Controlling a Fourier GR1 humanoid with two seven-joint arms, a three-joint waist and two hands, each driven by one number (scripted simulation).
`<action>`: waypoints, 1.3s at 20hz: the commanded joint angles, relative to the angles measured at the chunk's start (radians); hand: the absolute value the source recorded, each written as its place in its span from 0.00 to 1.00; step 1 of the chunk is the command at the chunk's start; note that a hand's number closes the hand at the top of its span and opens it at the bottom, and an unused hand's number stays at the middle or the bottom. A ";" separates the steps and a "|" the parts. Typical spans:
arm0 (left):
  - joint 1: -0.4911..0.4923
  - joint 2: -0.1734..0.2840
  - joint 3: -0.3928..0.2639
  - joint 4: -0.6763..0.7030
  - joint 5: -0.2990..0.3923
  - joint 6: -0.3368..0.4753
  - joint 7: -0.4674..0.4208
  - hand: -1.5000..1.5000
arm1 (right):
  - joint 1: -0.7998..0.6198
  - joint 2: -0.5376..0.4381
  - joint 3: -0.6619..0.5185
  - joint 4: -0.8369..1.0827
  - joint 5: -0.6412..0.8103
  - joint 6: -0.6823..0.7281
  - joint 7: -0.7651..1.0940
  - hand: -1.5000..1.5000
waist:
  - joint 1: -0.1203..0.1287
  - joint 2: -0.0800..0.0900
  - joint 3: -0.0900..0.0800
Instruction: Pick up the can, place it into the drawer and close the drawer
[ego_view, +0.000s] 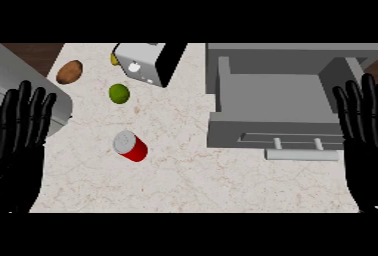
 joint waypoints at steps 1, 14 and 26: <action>0.006 -0.022 -0.036 0.001 -0.055 0.019 0.008 0.00 | -0.003 -0.013 -0.044 0.039 -0.047 0.030 -0.022 0.00 | -0.023 -0.020 -0.017; -0.065 -0.114 -0.320 0.035 -0.361 0.364 0.502 0.00 | 0.095 -0.047 -0.088 0.016 -0.017 -0.008 0.256 0.00 | -0.027 -0.022 -0.016; -0.068 -0.115 -0.409 0.002 -0.433 0.492 0.623 0.00 | 0.288 -0.022 -0.113 -0.032 -0.039 0.067 0.133 0.00 | -0.028 -0.021 -0.017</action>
